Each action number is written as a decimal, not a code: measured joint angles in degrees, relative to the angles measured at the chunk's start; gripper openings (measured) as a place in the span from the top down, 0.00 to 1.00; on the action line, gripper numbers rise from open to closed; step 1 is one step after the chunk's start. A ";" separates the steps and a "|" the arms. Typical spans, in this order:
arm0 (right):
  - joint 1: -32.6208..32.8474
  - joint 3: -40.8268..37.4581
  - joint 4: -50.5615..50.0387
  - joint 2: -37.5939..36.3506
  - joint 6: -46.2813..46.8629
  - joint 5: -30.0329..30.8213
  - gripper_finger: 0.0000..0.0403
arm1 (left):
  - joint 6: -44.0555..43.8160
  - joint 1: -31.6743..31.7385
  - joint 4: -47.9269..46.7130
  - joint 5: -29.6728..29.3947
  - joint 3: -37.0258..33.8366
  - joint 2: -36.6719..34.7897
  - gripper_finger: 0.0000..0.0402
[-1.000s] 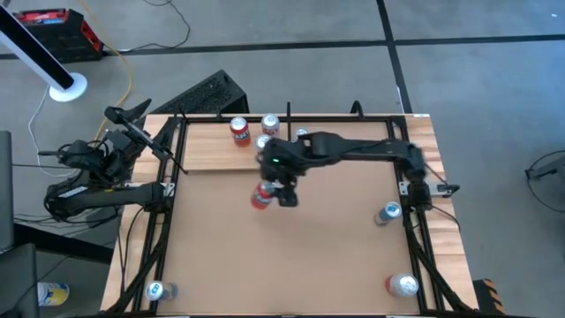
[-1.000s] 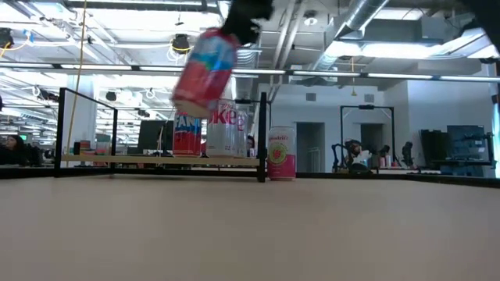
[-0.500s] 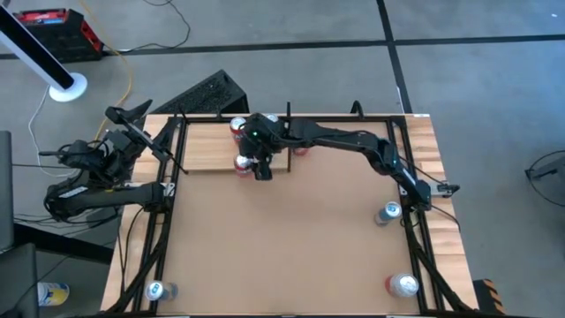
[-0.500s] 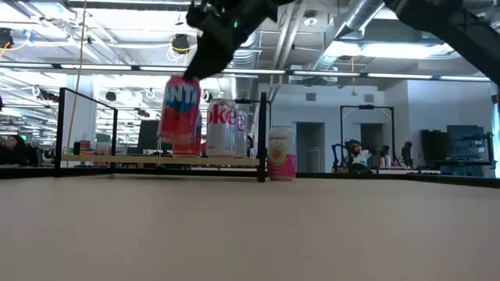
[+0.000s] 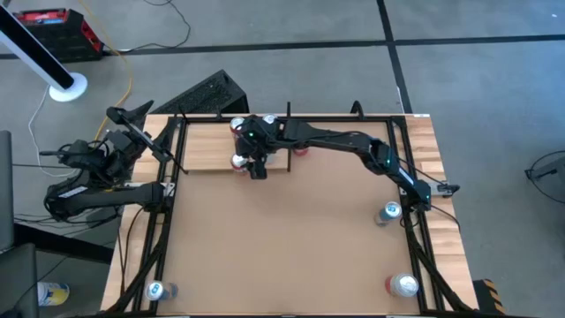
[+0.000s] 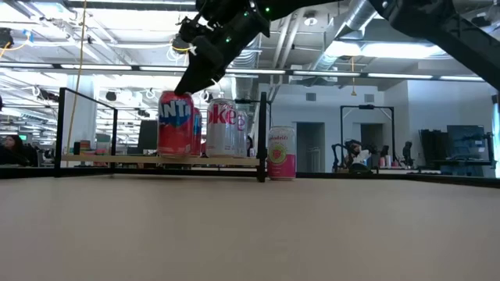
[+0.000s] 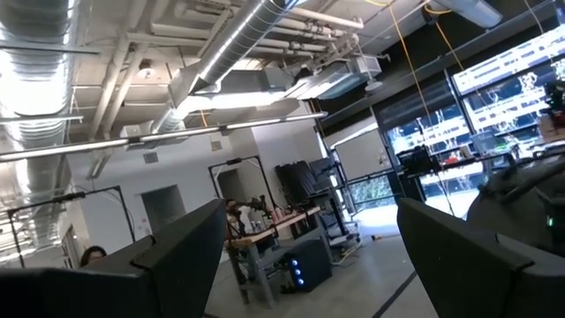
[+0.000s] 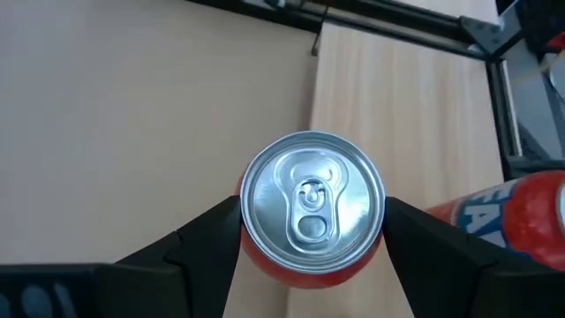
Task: Place canned beverage on shelf
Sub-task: Put the red soda can on the shelf aligned with the other red soda can
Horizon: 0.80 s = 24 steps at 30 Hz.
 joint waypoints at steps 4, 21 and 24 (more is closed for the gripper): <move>0.01 0.00 0.31 0.08 0.09 -0.09 0.29 | 0.00 0.00 -0.07 -0.01 0.00 0.00 0.20; -2.10 -0.07 3.99 0.14 2.97 3.43 0.29 | -0.04 0.00 -0.22 -0.02 0.00 0.00 0.20; -2.70 -0.07 3.90 0.14 3.19 3.27 0.29 | -0.10 0.00 -0.22 -0.02 0.00 0.00 0.20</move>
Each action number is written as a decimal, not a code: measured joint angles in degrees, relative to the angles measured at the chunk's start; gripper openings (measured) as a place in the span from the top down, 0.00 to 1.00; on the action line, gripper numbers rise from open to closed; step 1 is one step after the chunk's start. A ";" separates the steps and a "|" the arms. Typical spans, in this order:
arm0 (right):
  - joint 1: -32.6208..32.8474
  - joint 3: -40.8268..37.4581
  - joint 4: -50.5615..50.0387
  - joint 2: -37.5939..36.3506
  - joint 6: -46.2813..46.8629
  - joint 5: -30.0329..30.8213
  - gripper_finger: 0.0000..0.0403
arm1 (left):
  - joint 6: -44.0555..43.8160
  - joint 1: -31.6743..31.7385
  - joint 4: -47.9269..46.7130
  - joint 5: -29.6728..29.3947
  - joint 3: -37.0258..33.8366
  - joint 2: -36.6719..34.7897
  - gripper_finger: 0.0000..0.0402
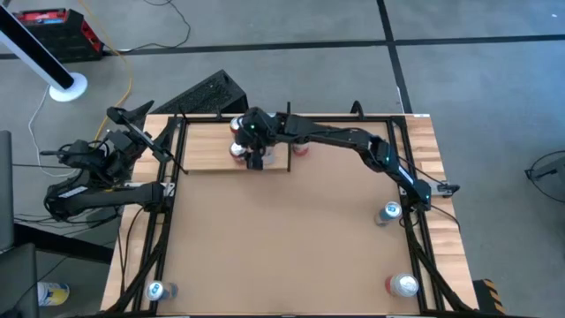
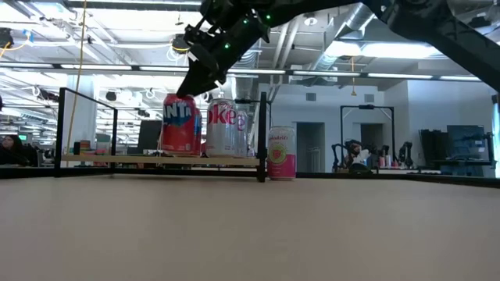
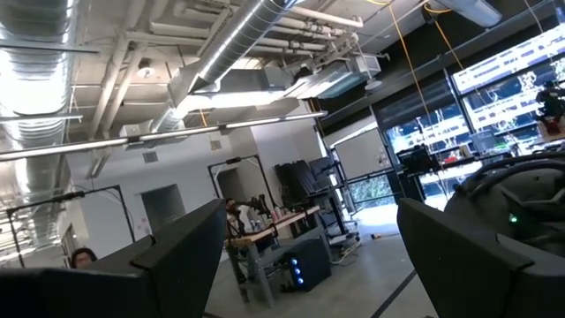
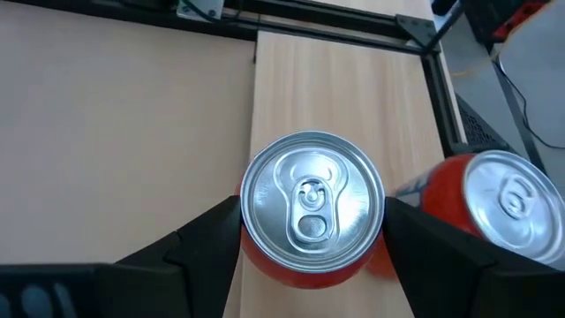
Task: Place canned beverage on shelf
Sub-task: Put the red soda can on the shelf aligned with the other red soda can
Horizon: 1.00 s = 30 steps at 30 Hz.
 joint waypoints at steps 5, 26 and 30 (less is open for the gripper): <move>-0.31 0.00 -0.22 0.00 0.04 -0.24 0.29 | -0.03 0.00 0.00 0.00 0.00 0.00 0.20; -0.36 0.00 -0.28 0.00 1.13 -0.50 0.28 | -0.05 0.00 0.00 0.00 0.00 0.00 0.20; -0.38 0.00 1.05 -0.12 1.11 -0.48 0.25 | -0.05 -0.01 0.00 0.00 0.00 0.00 0.20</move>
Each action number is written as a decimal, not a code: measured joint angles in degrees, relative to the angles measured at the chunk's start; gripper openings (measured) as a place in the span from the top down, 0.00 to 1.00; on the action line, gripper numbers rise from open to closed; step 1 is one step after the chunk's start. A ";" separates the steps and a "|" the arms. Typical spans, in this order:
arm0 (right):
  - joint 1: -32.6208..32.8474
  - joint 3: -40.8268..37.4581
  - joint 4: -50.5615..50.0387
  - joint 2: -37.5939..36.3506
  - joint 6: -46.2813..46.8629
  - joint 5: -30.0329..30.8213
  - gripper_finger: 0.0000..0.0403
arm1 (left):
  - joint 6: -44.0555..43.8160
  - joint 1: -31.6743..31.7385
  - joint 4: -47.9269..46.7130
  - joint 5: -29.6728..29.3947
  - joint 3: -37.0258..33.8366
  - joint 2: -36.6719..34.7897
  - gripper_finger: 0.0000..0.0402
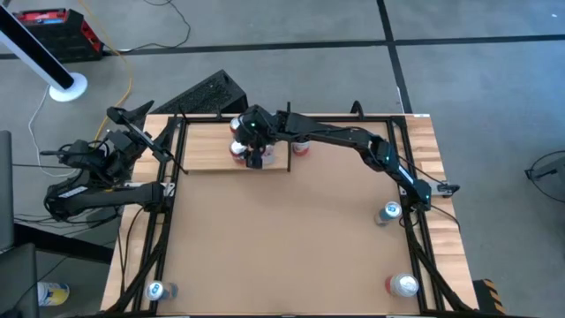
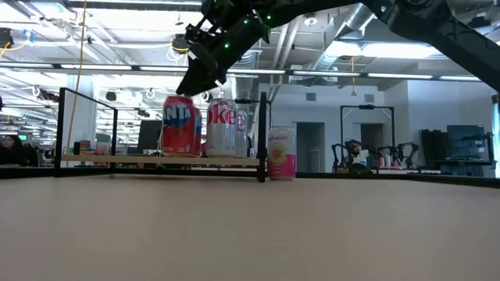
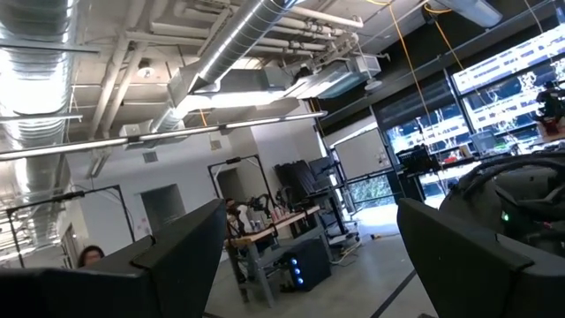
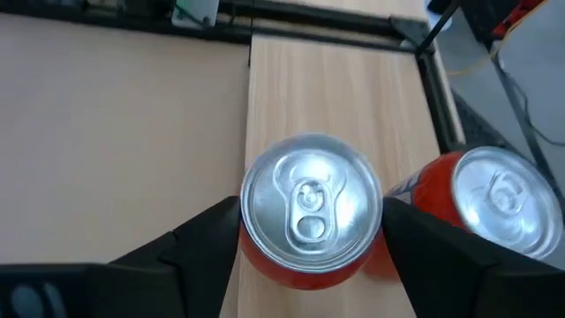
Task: Place canned beverage on shelf
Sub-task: Put the red soda can on the shelf aligned with the other red soda can, then put the top pink-white soda can on the shelf
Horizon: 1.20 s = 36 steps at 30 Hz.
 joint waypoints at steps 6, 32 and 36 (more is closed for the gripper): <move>-0.24 0.13 0.06 -0.20 0.23 0.01 0.20 | 0.00 0.01 -0.02 0.07 0.00 0.00 0.20; -9.65 -11.65 -35.06 -27.37 10.64 3.19 0.19 | -0.07 -0.01 -0.17 0.46 0.00 0.00 0.20; -12.75 -29.82 -20.22 -34.01 10.58 3.92 0.19 | -0.07 0.00 -0.20 0.46 0.00 0.00 0.20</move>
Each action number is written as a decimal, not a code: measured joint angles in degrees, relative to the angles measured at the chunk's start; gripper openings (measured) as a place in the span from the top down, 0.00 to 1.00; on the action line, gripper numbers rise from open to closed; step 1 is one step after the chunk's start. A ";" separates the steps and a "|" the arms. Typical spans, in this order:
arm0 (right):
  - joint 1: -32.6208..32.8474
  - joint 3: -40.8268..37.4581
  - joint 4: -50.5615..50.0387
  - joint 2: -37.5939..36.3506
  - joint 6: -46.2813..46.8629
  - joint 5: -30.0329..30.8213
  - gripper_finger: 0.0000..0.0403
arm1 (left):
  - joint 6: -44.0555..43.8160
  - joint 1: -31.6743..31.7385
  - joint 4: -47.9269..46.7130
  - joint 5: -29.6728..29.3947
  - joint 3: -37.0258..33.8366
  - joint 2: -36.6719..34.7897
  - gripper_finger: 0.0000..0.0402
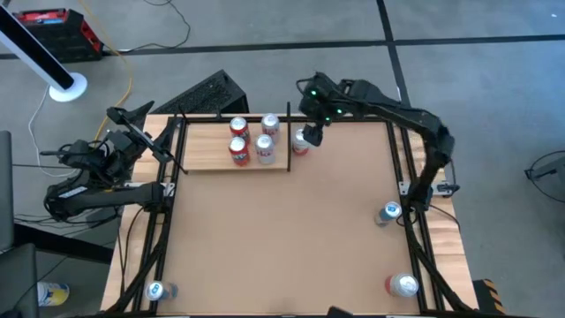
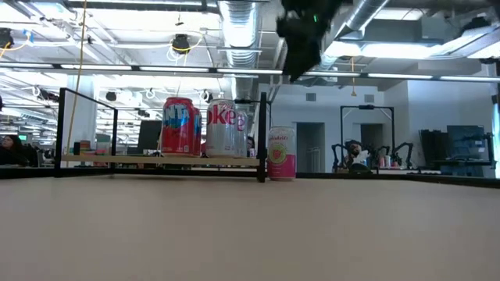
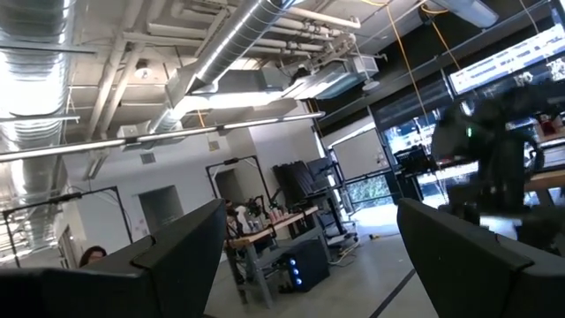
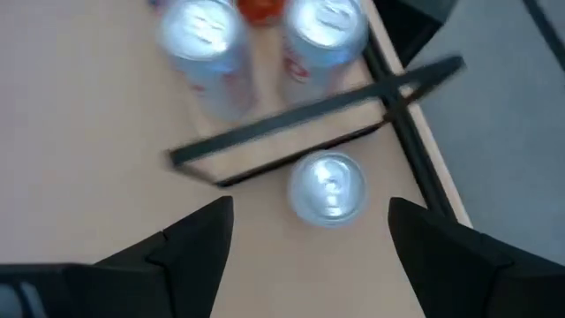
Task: Place canned beverage on shelf
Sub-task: Put the top pink-white soda can on the shelf
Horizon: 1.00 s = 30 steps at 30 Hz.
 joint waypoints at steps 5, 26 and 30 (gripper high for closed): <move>-3.47 -19.70 23.26 -4.27 0.70 0.21 0.19 | 0.00 -0.01 0.00 0.00 0.00 0.00 0.20; -3.21 -41.73 57.24 -4.37 5.99 -0.79 0.19 | 0.02 -0.02 -0.02 -0.02 0.00 0.00 0.20; -3.41 -45.68 63.81 -4.45 7.08 0.00 0.19 | 0.02 -0.01 -0.02 -0.02 0.00 0.00 0.20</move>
